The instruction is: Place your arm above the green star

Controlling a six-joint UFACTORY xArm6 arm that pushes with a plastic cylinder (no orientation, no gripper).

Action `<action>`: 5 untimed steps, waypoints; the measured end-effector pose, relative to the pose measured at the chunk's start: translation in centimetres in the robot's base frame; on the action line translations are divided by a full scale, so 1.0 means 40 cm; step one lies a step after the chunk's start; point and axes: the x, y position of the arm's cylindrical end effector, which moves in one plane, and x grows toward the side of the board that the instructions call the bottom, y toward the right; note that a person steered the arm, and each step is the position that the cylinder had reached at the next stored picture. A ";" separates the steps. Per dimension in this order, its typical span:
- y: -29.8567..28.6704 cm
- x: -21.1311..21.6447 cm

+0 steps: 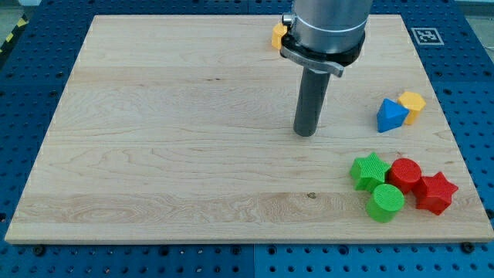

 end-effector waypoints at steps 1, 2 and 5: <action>0.003 0.000; 0.015 0.000; 0.187 0.034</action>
